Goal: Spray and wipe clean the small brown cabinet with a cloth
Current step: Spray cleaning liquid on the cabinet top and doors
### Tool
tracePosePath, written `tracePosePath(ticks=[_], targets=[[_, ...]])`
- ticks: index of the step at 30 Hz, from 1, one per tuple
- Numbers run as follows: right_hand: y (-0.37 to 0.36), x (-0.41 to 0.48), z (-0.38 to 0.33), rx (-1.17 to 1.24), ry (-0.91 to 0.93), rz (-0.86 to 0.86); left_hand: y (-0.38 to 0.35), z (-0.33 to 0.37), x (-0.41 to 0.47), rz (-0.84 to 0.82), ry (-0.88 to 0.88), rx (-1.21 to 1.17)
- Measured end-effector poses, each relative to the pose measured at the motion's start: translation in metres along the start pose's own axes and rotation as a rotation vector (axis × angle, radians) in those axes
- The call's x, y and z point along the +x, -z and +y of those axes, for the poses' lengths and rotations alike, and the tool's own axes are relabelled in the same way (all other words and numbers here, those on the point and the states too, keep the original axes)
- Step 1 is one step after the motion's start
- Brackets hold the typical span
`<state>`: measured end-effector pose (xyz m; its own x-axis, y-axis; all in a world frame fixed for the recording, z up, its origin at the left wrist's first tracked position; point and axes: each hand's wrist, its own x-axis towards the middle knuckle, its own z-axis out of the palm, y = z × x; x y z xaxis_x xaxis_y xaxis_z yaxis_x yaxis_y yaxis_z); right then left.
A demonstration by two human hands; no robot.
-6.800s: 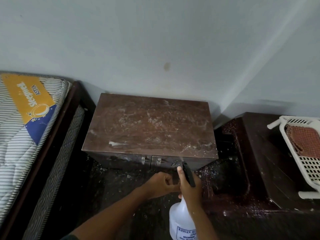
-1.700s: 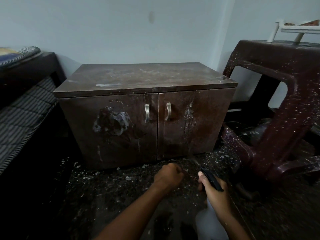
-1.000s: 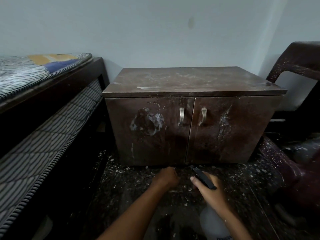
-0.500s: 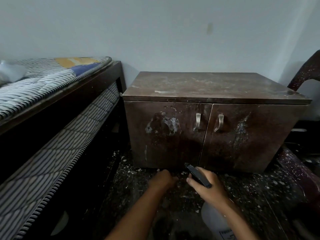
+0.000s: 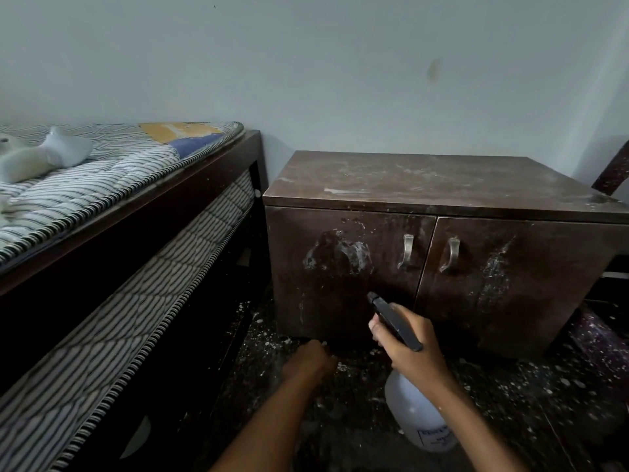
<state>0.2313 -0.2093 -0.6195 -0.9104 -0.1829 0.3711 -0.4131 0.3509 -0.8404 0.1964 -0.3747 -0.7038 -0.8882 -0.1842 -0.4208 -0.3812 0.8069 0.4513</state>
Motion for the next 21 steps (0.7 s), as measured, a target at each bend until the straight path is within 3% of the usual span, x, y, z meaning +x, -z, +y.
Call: tracePosePath(ticks=[6,18,21], targets=[[-0.005,0.01,-0.004,-0.051,0.084,0.097,0.001,-0.001,-0.005,0.071,0.004,-0.057],[0.025,0.003,0.023,0.068,-0.145,0.483,0.025,0.019,-0.028,0.519,0.038,-0.402],[0.026,0.0,0.031,0.067,-0.202,0.412,0.031,0.017,-0.027,0.559,0.121,-0.587]])
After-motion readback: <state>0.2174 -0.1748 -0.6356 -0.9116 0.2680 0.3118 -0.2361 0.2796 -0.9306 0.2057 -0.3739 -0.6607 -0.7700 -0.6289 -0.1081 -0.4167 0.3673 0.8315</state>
